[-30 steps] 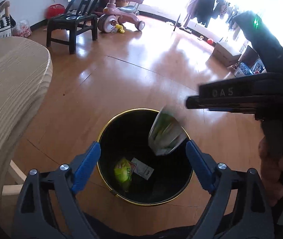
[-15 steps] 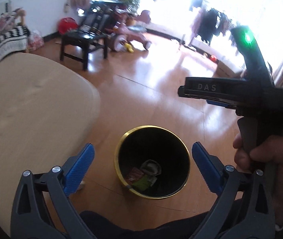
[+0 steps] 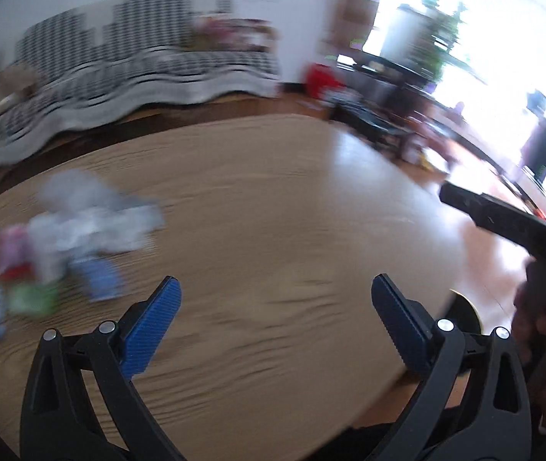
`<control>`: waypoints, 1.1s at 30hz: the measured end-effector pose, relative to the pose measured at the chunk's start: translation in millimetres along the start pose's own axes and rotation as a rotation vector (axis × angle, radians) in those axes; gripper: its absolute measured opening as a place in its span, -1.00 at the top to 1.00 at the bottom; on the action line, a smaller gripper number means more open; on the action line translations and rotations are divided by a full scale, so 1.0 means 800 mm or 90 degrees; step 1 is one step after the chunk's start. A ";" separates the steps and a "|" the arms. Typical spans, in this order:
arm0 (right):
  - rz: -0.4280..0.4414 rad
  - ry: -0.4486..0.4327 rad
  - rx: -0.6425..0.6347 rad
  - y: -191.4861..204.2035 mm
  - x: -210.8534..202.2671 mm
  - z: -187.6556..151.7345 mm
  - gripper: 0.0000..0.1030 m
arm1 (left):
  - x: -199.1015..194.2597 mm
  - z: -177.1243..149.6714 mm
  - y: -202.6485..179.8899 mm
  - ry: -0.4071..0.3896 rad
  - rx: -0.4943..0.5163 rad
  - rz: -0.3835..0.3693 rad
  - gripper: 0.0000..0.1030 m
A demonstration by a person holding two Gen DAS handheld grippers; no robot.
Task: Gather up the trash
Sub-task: 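Return both grippers to the table toward the crumpled papers, then grasp crumpled blue-white paper with left gripper while right grasps another crumpled paper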
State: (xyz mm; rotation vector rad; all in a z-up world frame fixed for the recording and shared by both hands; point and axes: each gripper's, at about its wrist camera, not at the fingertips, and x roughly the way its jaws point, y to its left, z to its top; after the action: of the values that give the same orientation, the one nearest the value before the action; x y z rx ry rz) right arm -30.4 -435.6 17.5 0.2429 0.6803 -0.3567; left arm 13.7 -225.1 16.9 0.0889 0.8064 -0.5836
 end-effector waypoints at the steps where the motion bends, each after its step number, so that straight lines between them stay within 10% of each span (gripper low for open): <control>1: 0.020 0.002 -0.021 0.029 0.004 0.001 -0.54 | -0.008 -0.001 0.016 -0.004 -0.014 0.013 -0.87; 14: 0.238 0.062 -0.225 0.339 0.041 -0.024 -0.54 | -0.091 -0.041 0.286 -0.028 -0.192 0.214 -0.87; 33: 0.208 0.206 -0.268 0.366 0.171 -0.070 -0.14 | 0.015 -0.070 0.382 0.067 -0.157 0.262 -0.87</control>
State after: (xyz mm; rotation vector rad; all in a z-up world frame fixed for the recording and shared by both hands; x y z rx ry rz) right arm 152.6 -182.9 -83.4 0.0054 0.9984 0.1465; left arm 143.7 42.3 -73.9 0.0568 0.9261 -0.0893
